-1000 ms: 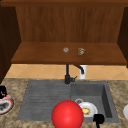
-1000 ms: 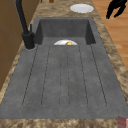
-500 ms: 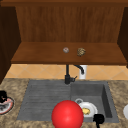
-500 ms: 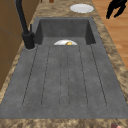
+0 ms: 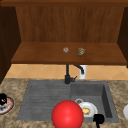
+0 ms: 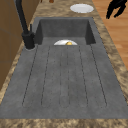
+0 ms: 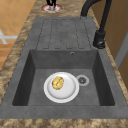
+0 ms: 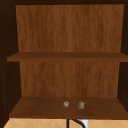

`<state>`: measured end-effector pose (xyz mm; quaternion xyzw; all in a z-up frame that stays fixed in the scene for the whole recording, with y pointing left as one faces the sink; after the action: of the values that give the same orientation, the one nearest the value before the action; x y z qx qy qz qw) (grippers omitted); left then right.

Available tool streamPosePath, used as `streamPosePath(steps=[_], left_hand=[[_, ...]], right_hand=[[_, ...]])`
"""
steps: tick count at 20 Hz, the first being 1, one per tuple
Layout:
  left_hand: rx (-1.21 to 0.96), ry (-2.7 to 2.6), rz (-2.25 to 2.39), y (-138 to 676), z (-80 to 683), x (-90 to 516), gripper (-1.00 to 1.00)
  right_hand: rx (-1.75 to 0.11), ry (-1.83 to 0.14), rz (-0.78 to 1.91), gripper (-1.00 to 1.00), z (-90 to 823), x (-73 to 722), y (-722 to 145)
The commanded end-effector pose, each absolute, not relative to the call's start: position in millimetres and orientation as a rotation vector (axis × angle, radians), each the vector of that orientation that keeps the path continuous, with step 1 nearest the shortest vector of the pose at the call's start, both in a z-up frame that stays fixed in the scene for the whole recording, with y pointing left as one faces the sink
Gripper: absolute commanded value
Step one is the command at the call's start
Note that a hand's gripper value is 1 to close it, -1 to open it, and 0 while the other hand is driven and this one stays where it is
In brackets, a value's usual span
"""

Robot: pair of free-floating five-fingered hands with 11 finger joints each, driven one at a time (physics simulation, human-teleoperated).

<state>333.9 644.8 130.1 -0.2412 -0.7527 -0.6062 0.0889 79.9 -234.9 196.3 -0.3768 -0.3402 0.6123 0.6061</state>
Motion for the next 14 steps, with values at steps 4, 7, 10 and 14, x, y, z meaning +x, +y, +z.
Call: streamPosePath(steps=[4, 7, 10, 14], left_hand=[[-0.811, -2.260, -1.775, 680.4, 86.6, 334.4, 1.00], [-0.847, -2.319, -1.715, 685.4, 82.9, 340.7, 1.00], [-0.766, -2.441, -1.642, 687.4, 87.6, 353.7, -1.00], [-0.686, -2.572, -1.610, 682.7, 102.2, 358.6, -1.00]], right_hand=[[-0.871, -0.787, 1.416, 0.00, 196.3, 79.9, -234.9], [-0.871, -0.787, 1.416, 0.00, 196.3, 79.9, -234.9], [-0.871, -0.787, 1.416, 0.00, 196.3, 79.9, -234.9], [-0.871, -0.787, 1.416, 0.00, 196.3, 79.9, -234.9]])
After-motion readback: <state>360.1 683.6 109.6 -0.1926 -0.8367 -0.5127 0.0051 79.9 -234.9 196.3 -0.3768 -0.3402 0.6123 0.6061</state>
